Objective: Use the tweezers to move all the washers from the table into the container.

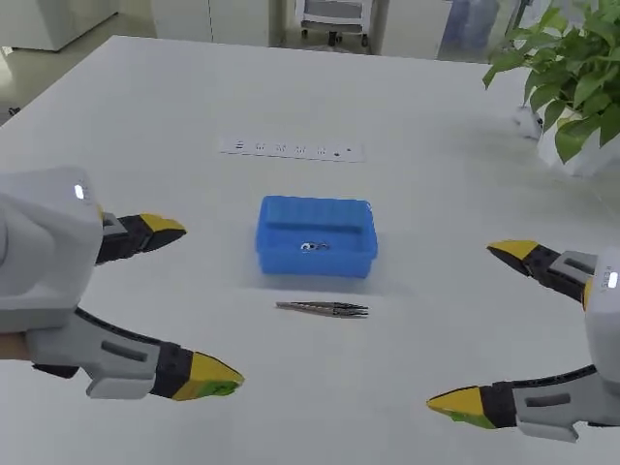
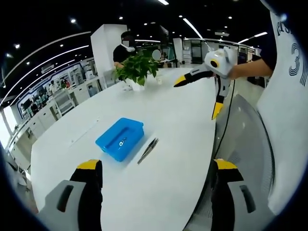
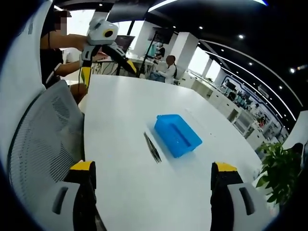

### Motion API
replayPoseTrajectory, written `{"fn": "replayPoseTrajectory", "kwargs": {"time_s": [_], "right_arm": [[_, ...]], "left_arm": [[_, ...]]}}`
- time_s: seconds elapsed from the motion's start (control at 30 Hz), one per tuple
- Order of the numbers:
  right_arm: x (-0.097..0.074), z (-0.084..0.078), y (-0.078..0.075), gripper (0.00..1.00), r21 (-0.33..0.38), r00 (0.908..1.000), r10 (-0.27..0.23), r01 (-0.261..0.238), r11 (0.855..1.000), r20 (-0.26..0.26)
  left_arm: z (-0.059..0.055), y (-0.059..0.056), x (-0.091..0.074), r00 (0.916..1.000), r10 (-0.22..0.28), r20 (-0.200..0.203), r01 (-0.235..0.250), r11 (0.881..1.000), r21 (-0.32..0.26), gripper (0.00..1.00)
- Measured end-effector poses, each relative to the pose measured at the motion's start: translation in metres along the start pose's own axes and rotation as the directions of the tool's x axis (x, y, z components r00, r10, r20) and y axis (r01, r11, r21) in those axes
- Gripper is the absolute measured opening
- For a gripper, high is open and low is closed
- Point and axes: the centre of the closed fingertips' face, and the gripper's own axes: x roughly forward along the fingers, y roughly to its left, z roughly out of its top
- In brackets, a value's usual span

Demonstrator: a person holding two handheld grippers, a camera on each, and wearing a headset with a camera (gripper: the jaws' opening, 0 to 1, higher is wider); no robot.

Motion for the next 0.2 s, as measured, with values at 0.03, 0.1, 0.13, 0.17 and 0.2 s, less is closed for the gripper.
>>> {"fn": "replayPoseTrajectory", "kwargs": {"time_s": [0.03, 0.1, 0.13, 0.17, 0.2], "right_arm": [[0.0005, -0.0013, -0.0006, 1.00, 0.000, 1.0000, -0.001, 0.001, 1.000, -0.008], [0.0009, -0.0018, -0.0012, 1.00, 0.001, 0.9999, 0.000, 0.000, 1.000, -0.013], [0.0012, -0.0011, -0.0012, 1.00, 0.002, 0.9999, 0.001, -0.001, 1.000, -0.012], [0.0016, -0.0005, -0.0013, 1.00, 0.004, 0.9999, 0.002, -0.002, 1.000, -0.012], [0.0020, 0.0002, -0.0019, 1.00, 0.003, 0.9999, 0.001, -0.001, 1.000, -0.011]], "left_arm": [[0.0001, 0.0014, -0.0003, 1.0000, 0.006, 0.001, -0.006, 1.000, -0.001, 0.99], [0.0014, 0.0035, -0.0012, 0.9999, 0.015, 0.006, -0.014, 1.000, -0.006, 0.99], [0.0021, 0.0039, -0.0017, 0.9998, 0.016, 0.010, -0.015, 1.000, -0.008, 0.99], [0.0029, 0.0043, -0.0021, 0.9998, 0.017, 0.014, -0.016, 1.000, -0.010, 0.99], [0.0032, 0.0050, -0.0022, 0.9997, 0.017, 0.017, -0.017, 1.000, -0.015, 0.99]]}}
